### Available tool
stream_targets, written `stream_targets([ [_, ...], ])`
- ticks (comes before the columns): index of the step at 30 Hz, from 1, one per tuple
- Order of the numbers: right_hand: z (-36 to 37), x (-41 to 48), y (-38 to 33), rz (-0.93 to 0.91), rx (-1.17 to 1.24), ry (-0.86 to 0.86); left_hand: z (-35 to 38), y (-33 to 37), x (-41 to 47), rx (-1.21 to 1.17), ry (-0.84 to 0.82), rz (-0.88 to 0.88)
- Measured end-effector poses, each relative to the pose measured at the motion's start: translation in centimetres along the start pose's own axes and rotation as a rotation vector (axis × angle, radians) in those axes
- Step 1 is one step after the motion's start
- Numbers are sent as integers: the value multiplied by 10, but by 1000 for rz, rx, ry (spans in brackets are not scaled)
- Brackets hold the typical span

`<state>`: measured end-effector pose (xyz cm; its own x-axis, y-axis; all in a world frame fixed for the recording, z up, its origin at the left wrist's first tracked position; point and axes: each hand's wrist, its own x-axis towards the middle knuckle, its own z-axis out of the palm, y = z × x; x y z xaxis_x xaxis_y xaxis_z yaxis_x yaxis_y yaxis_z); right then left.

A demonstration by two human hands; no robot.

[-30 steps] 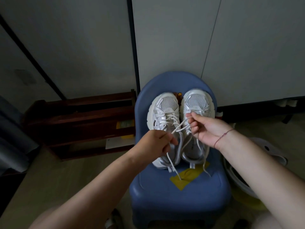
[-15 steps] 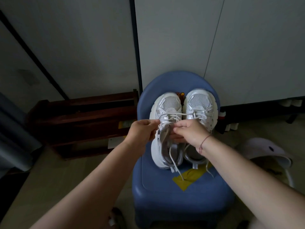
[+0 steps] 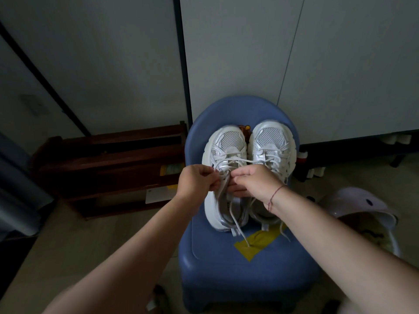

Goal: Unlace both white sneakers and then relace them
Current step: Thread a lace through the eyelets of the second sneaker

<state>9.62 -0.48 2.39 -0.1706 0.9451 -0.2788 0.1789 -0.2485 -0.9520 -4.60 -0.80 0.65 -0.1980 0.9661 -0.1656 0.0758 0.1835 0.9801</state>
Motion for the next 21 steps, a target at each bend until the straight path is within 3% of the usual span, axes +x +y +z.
stream_targets([
  [13, 2, -3, -1, -16, 23, -47, -13, 9, -1, 265, -149, 88],
  [21, 2, -6, -2, -41, 4, -51, -3, 2, 3, 332, -21, 188],
])
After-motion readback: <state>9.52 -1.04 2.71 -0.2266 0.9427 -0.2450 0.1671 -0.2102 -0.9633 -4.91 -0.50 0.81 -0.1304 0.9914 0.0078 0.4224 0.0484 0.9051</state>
